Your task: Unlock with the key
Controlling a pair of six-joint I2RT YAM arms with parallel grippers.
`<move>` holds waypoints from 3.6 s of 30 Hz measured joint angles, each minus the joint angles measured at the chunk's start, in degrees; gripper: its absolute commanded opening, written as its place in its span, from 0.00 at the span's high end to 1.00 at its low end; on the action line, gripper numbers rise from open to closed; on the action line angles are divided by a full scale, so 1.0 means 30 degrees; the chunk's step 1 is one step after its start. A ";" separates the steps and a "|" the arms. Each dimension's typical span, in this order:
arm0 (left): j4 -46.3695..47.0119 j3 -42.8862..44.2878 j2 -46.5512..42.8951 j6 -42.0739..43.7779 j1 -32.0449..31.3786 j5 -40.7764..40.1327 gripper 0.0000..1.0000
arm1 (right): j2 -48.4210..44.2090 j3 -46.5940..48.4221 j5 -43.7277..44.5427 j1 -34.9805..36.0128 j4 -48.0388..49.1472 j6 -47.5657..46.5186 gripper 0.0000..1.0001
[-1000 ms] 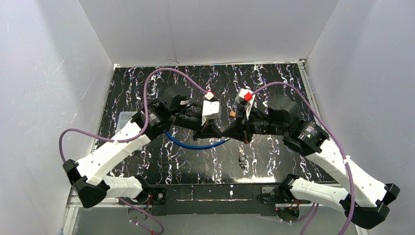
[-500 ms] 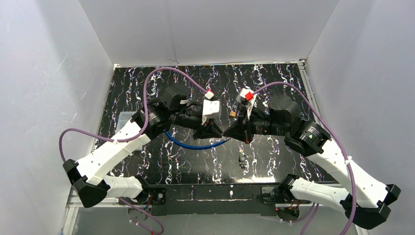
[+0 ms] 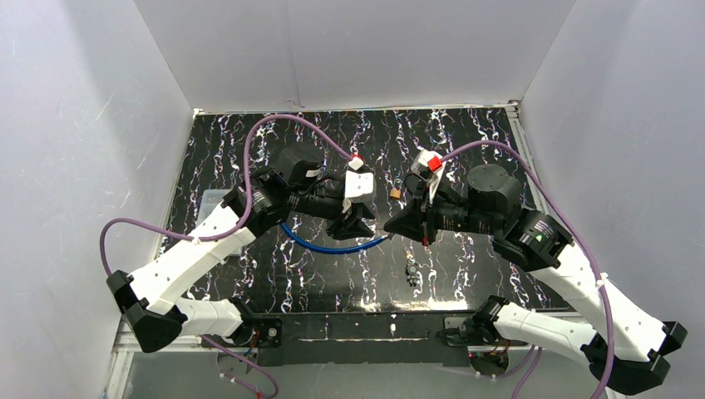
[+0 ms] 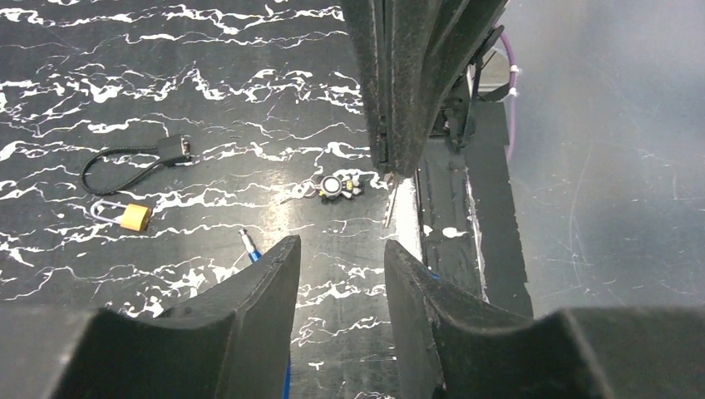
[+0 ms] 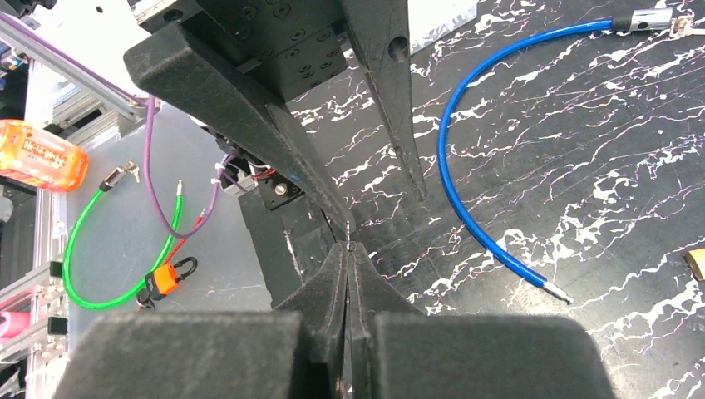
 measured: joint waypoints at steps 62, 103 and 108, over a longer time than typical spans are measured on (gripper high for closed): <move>0.0025 0.1020 0.0375 -0.0586 0.0000 0.1968 1.00 | -0.0190 -0.0324 0.0954 -0.0007 0.0231 -0.0856 0.59; -0.0529 0.1238 0.0389 -0.0202 0.0058 0.1866 1.00 | 0.0233 -0.0280 0.0121 0.0080 0.0181 -0.1245 0.93; -0.0585 0.1239 0.0404 -0.0202 0.0068 0.1861 1.00 | 0.0233 -0.0280 0.0069 0.0109 0.0197 -0.1135 0.84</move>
